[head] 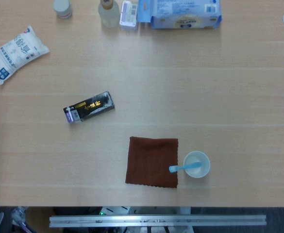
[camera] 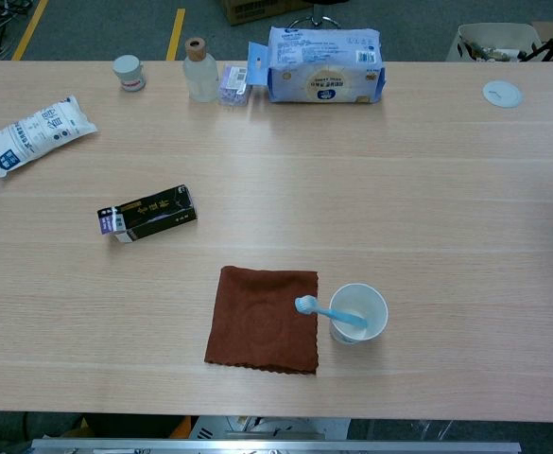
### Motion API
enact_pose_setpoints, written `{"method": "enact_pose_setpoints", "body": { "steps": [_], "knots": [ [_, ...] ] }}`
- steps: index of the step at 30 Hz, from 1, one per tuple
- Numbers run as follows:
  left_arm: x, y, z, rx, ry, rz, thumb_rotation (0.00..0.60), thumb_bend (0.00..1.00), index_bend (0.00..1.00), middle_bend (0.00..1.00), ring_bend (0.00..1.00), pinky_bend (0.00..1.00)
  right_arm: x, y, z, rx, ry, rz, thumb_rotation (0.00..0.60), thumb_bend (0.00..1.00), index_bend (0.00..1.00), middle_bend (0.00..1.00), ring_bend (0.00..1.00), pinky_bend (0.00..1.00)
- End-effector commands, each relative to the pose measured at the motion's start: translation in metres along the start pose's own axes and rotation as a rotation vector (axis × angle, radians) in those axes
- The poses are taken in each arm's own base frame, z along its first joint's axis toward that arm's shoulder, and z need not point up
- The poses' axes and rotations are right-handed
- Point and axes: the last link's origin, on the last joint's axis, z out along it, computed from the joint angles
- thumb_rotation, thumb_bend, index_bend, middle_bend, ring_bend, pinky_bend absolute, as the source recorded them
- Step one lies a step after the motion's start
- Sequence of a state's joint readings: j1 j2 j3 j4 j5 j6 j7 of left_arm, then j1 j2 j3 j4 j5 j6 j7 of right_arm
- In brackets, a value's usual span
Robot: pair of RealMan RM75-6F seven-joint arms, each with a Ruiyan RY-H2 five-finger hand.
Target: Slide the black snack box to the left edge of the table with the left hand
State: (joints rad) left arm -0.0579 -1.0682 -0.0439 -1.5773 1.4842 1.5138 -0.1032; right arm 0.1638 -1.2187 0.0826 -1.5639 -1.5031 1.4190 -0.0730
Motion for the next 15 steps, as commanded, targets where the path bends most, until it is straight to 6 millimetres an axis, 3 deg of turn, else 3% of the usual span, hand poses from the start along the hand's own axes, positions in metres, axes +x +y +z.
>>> {"method": "enact_pose_setpoints", "body": {
  "steps": [1,15],
  "knots": [
    [-0.0027,-0.0011,-0.0032,0.005,-0.010,0.005,0.600,0.08,0.37,0.27,0.21,0.36,-0.0022,-0.0002,-0.0010,0.003,-0.012,-0.004,0.600,0.21,0.14,0.14,0.13,0.37],
    [-0.0059,0.0015,-0.0031,0.010,-0.032,0.017,0.600,0.08,0.37,0.27,0.21,0.37,-0.0032,0.0020,0.0033,0.000,-0.018,0.010,0.600,0.21,0.14,0.14,0.13,0.37]
  ]
}}
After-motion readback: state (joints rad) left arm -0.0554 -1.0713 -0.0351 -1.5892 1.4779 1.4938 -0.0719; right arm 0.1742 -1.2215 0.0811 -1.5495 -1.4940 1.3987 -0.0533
